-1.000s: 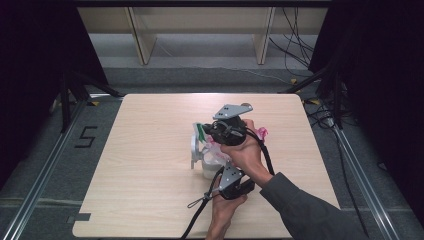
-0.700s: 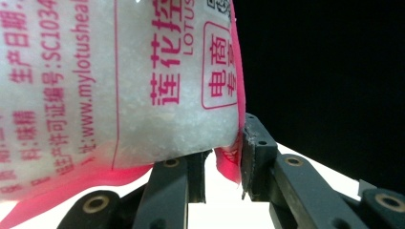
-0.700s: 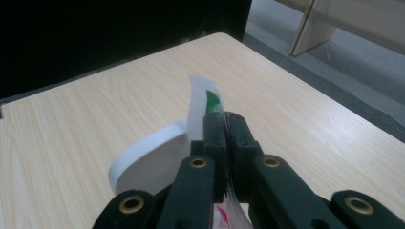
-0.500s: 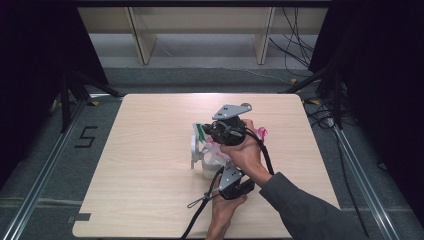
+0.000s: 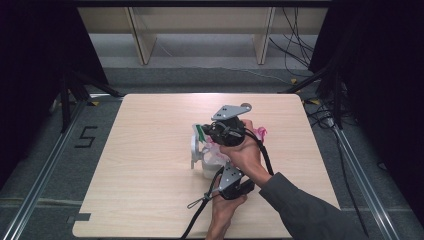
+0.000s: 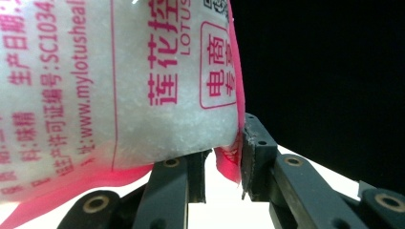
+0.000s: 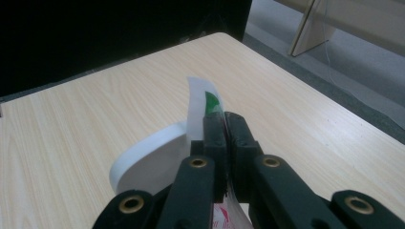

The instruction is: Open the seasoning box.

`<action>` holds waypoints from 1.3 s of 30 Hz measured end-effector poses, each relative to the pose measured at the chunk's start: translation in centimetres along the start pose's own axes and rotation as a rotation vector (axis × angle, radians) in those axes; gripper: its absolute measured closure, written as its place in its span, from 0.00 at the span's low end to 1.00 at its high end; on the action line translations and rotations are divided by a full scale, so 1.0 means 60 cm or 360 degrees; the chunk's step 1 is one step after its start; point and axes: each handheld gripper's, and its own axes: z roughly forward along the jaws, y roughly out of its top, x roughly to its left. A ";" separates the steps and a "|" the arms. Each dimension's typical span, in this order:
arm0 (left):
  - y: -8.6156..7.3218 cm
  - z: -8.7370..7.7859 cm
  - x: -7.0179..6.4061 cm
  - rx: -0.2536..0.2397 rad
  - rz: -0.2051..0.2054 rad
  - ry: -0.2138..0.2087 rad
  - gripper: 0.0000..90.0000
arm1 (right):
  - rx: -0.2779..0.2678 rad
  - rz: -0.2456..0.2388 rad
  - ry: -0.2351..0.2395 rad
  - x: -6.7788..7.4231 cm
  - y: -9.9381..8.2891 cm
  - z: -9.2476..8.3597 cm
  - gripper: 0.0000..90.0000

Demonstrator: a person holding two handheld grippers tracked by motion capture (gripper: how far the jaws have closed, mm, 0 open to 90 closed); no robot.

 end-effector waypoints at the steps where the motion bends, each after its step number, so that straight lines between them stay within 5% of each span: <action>1: 0.000 0.000 0.000 0.0004 0.0001 0.0002 0.82 | 0.0000 0.0002 -0.0002 -0.001 -0.001 0.000 0.99; 8: 0.001 -0.002 -0.001 0.0002 0.0005 0.0007 0.82 | 0.0005 0.0017 -0.0010 0.002 -0.001 0.001 0.99; 9: 0.001 0.007 -0.011 -0.0128 -0.0131 -0.0019 0.82 | -0.0020 0.0021 -0.0021 0.003 -0.001 0.002 0.99; 10: 0.002 0.005 -0.009 -0.0114 -0.0115 -0.0027 0.82 | -0.0011 0.0004 -0.0001 0.001 0.001 -0.001 0.99; 11: 0.003 -0.002 0.001 -0.0003 0.0007 -0.0006 0.82 | -0.0014 0.0011 0.0005 0.001 0.001 -0.001 0.99; 14: 0.002 -0.002 0.000 0.0006 0.0011 0.0003 0.82 | -0.0010 0.0002 -0.0014 0.003 -0.001 0.001 0.99; 15: 0.001 0.005 -0.009 -0.0102 -0.0110 -0.0028 0.82 | -0.0006 0.0012 -0.0007 0.004 0.000 0.001 0.99; 16: 0.001 0.008 -0.010 -0.0132 -0.0135 -0.0031 0.82 | 0.0010 0.0047 0.0004 0.005 0.001 -0.002 0.99; 17: 0.001 0.002 0.001 -0.0048 -0.0005 -0.0031 0.82 | 0.0000 0.0026 0.0011 0.002 0.001 -0.002 0.99; 18: 0.001 0.002 0.001 -0.0045 0.0006 -0.0023 0.82 | -0.0003 0.0021 0.0011 0.002 0.001 -0.002 0.99; 21: 0.001 0.003 0.001 -0.0052 -0.0007 -0.0030 0.82 | -0.0001 -0.0018 -0.0008 0.002 0.001 -0.004 0.99; 27: 0.003 -0.001 -0.001 0.0000 0.0001 0.0007 0.82 | -0.0018 0.0026 -0.0016 0.004 -0.001 -0.001 0.99; 28: 0.002 0.006 -0.011 -0.0102 -0.0117 -0.0014 0.82 | 0.0000 0.0022 -0.0004 0.004 0.000 -0.002 0.99; 31: 0.002 0.006 -0.012 -0.0115 -0.0128 -0.0027 0.82 | 0.0019 -0.0011 -0.0003 0.003 0.000 -0.001 0.99; 32: 0.001 0.009 -0.010 -0.0139 -0.0117 -0.0047 0.82 | 0.0016 0.0015 -0.0010 0.003 -0.001 0.001 0.99; 33: 0.001 0.002 -0.002 -0.0041 -0.0013 -0.0020 0.82 | 0.0015 0.0018 -0.0011 0.003 -0.001 0.001 0.99; 39: 0.004 -0.002 -0.004 -0.0017 0.0009 -0.0001 0.82 | 0.0003 0.0030 -0.0005 0.000 0.002 -0.003 0.99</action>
